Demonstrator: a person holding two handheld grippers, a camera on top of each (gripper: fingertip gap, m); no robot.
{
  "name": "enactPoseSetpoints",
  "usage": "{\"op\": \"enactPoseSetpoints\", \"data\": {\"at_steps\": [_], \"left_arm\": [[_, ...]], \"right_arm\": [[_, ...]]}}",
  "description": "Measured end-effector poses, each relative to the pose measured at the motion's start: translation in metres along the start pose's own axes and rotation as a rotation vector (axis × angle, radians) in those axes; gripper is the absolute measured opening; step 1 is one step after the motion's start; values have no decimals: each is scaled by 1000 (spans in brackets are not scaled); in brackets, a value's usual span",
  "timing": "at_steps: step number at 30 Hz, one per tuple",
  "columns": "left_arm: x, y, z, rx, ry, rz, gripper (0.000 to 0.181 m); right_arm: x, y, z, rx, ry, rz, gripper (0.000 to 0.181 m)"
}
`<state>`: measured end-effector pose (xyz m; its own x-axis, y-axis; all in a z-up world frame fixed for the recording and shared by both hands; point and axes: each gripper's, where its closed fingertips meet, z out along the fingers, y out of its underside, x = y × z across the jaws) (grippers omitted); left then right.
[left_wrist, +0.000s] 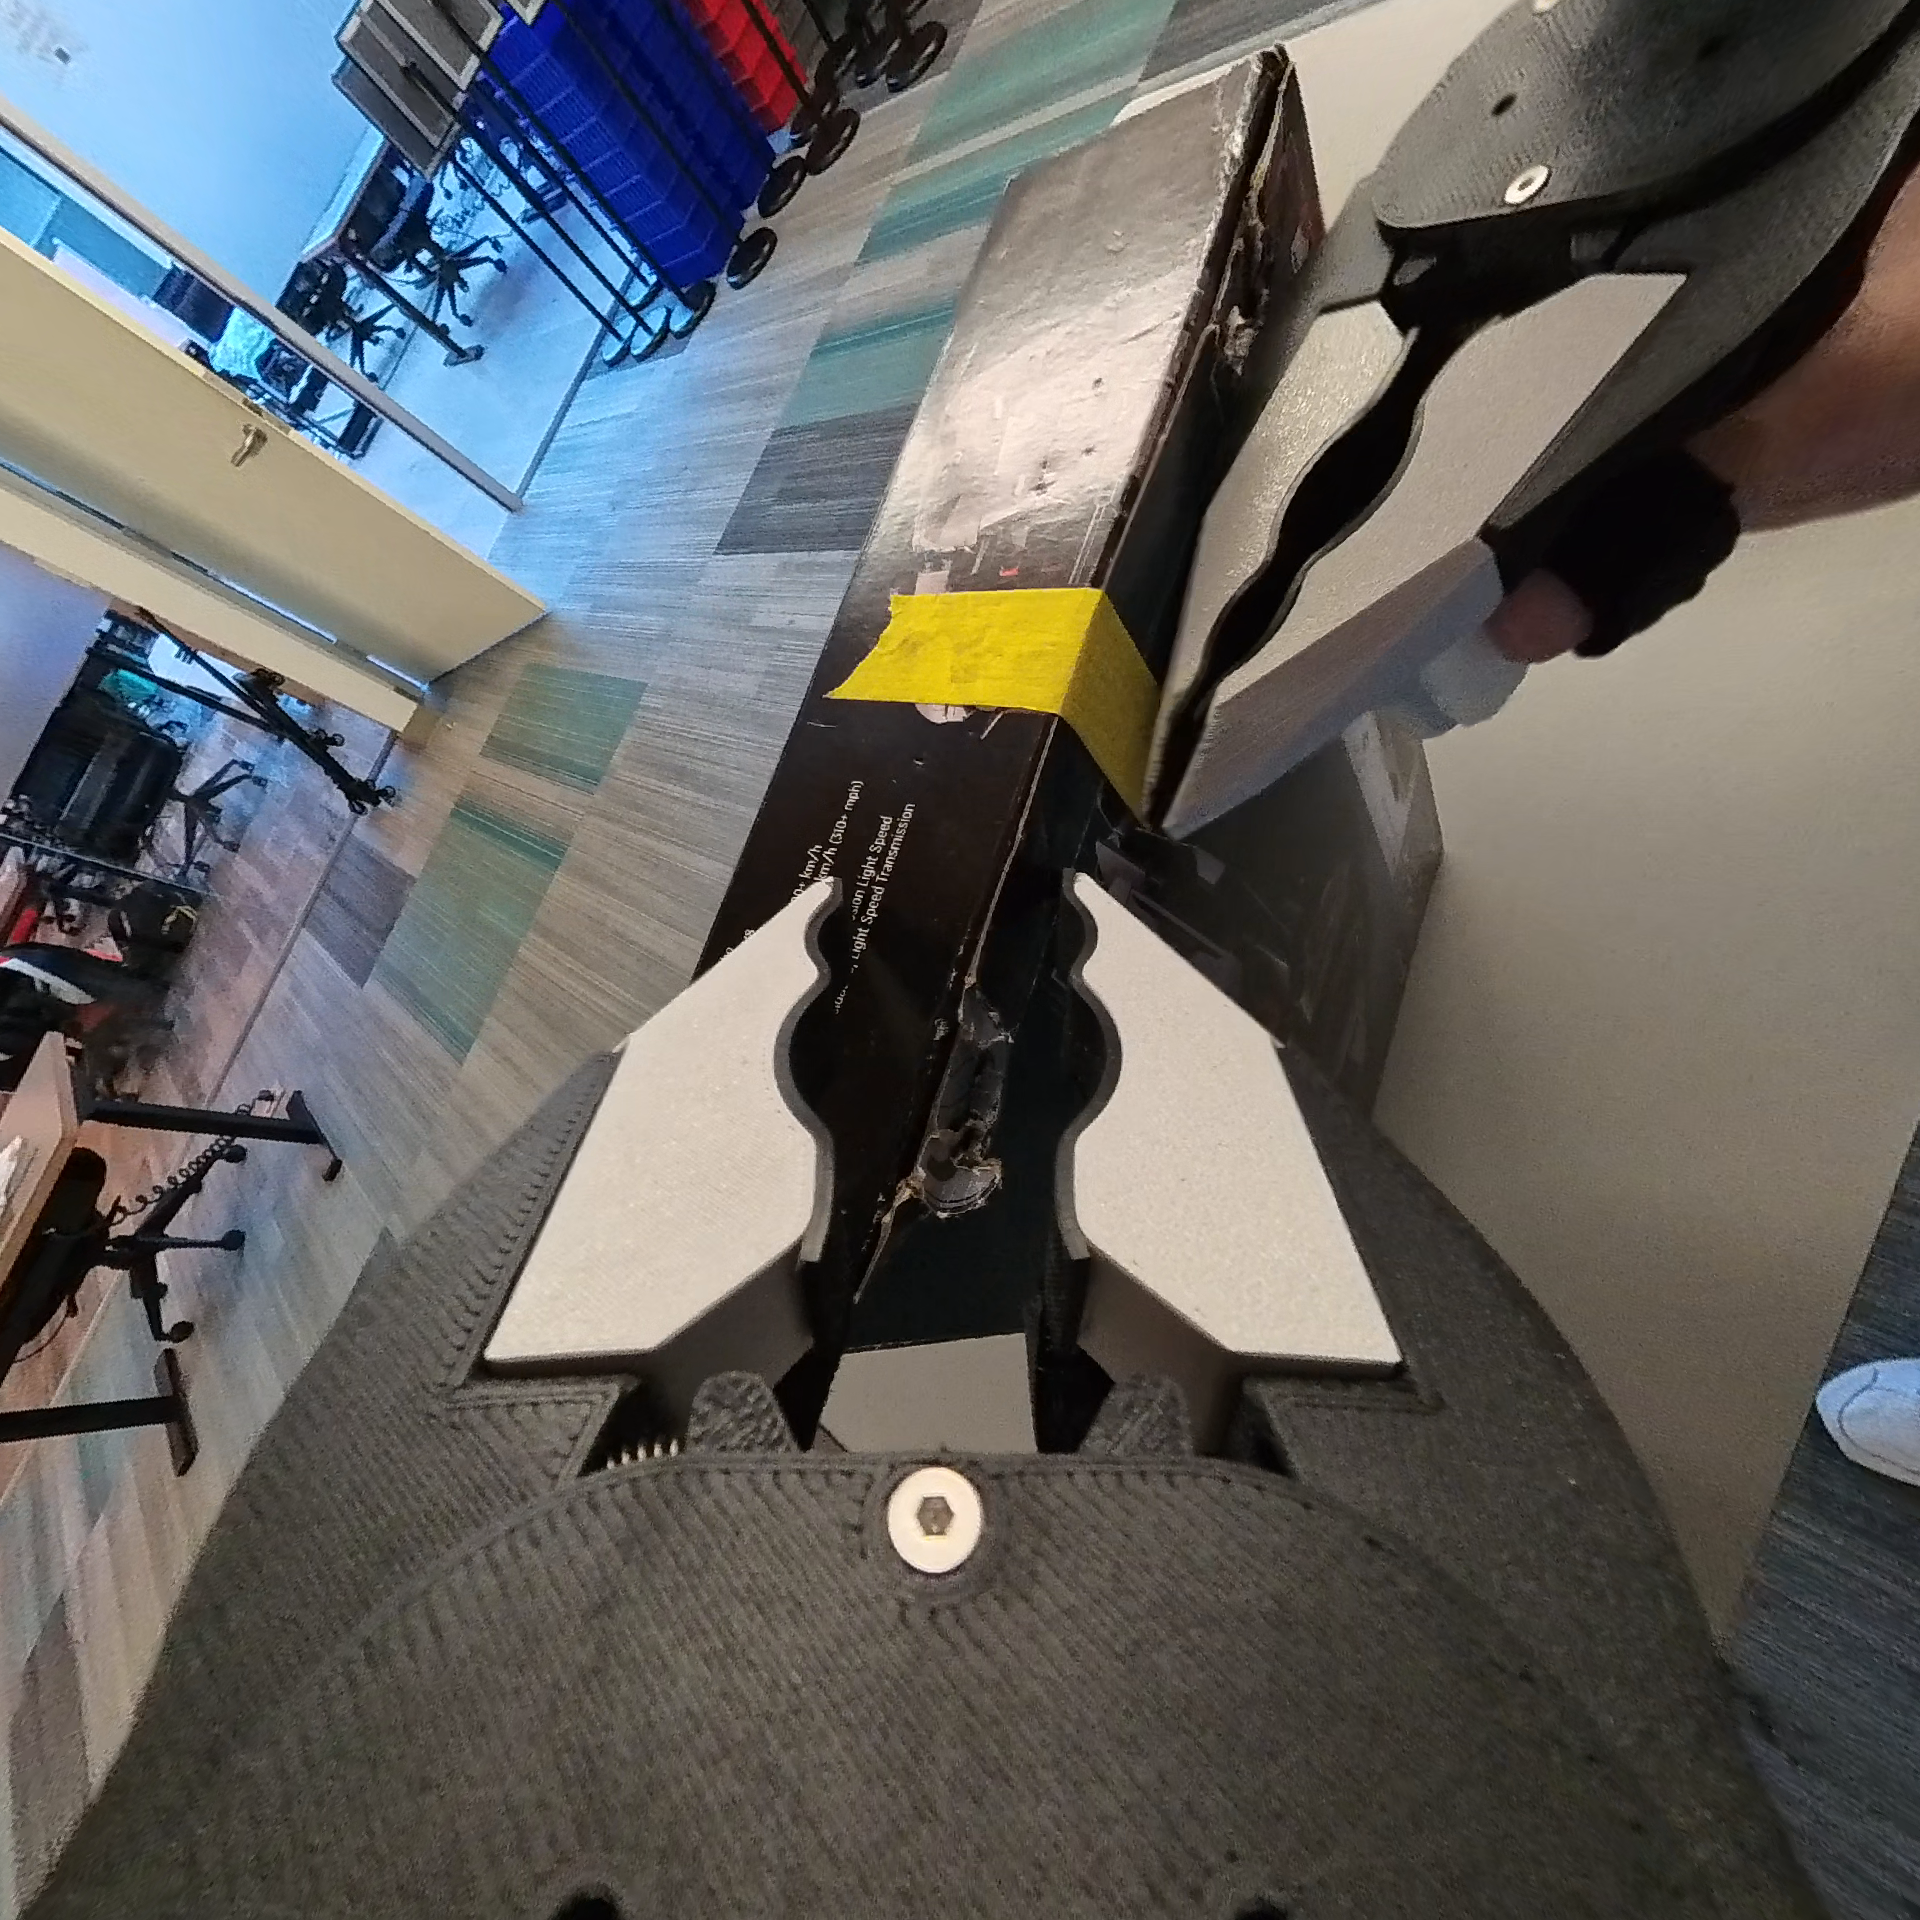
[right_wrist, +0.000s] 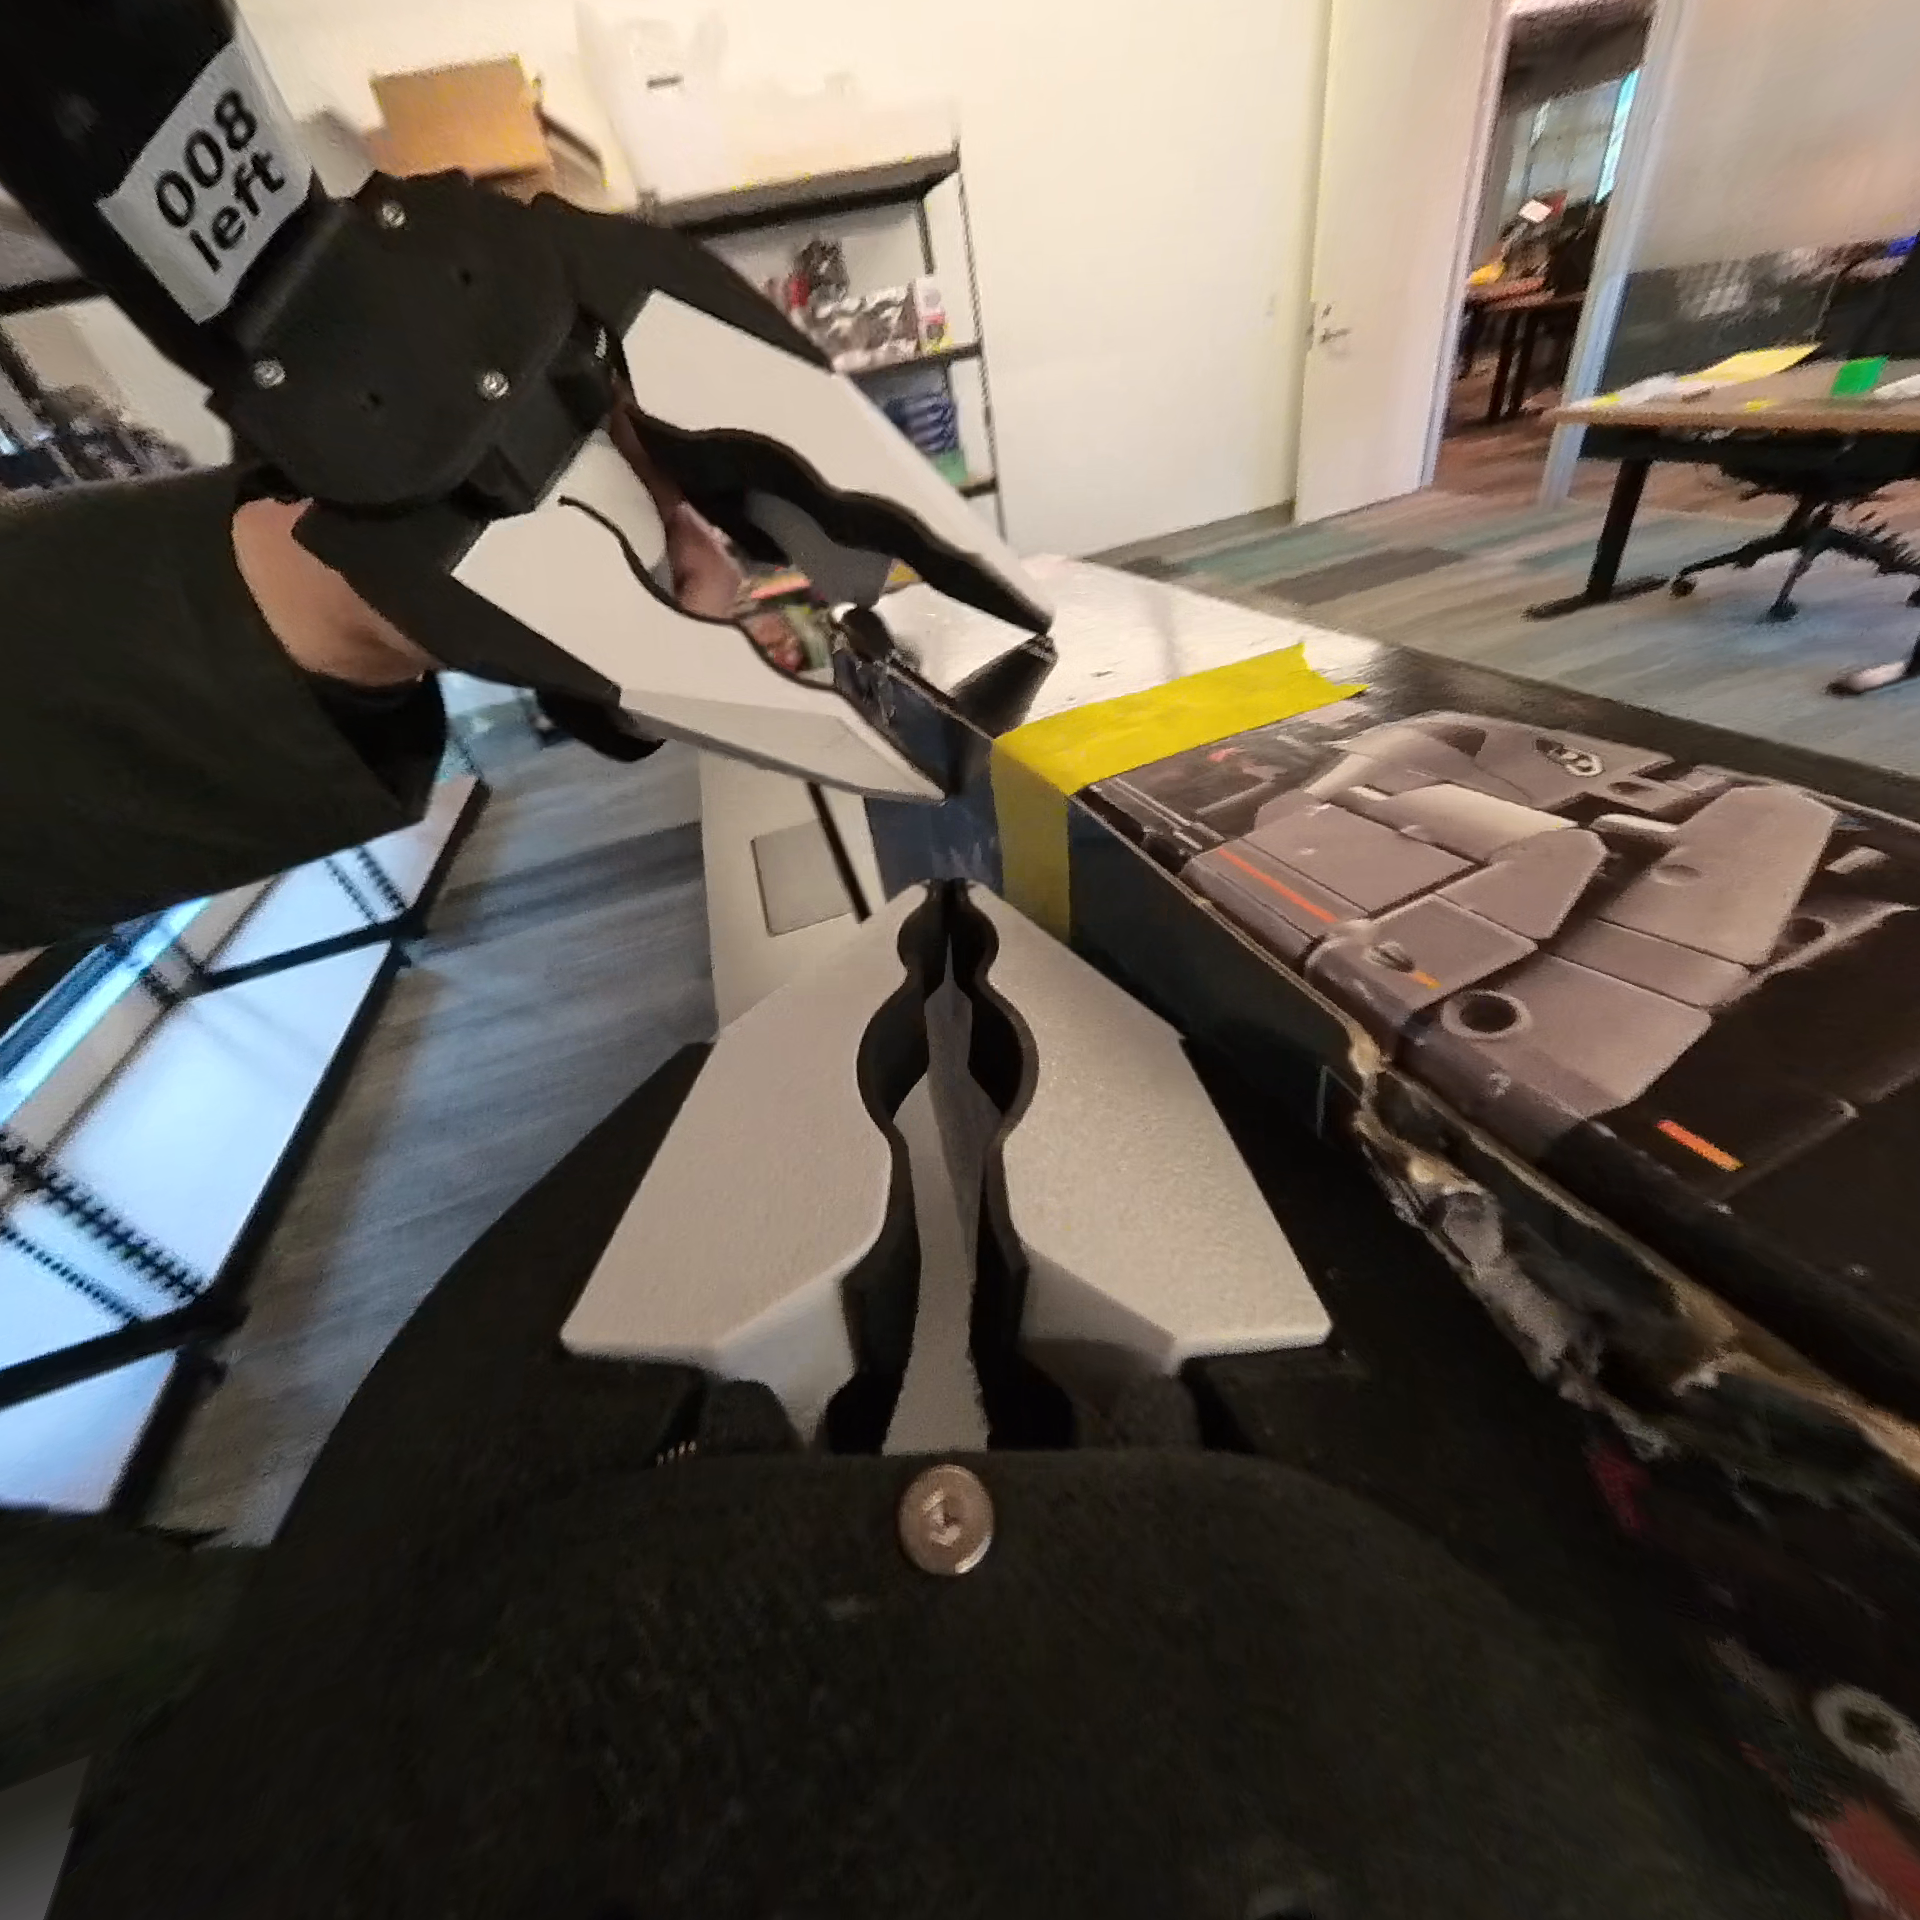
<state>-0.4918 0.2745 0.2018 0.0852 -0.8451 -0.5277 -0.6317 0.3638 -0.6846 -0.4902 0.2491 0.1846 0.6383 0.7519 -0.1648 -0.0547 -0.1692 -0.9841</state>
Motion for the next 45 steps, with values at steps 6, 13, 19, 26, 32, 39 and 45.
{"op": "enactPoseSetpoints", "data": {"at_steps": [6, 13, 19, 26, 32, 39, 45], "left_arm": [[1, 0, 0, -2, -8, 9, 37], [2, 0, 0, 5, -14, 23, 36], [2, 0, 0, 4, -18, 27, 36], [2, 0, 0, 7, -24, 34, 36], [2, 0, 0, 5, -19, 34, 36], [2, 0, 0, 20, -12, 52, 35], [2, 0, 0, 22, -9, 64, 35]], "right_arm": [[2, -16, 1, 81, 46, -10, 0], [14, -52, -11, 130, 54, 92, 0], [5, -39, -14, -241, -22, 526, 0], [5, -46, -5, -480, -52, 830, 0], [10, -30, -6, -554, -90, 1063, 0], [38, -32, 13, -571, -7, 1133, 0], [67, -34, 29, -526, 36, 1149, 0]]}}
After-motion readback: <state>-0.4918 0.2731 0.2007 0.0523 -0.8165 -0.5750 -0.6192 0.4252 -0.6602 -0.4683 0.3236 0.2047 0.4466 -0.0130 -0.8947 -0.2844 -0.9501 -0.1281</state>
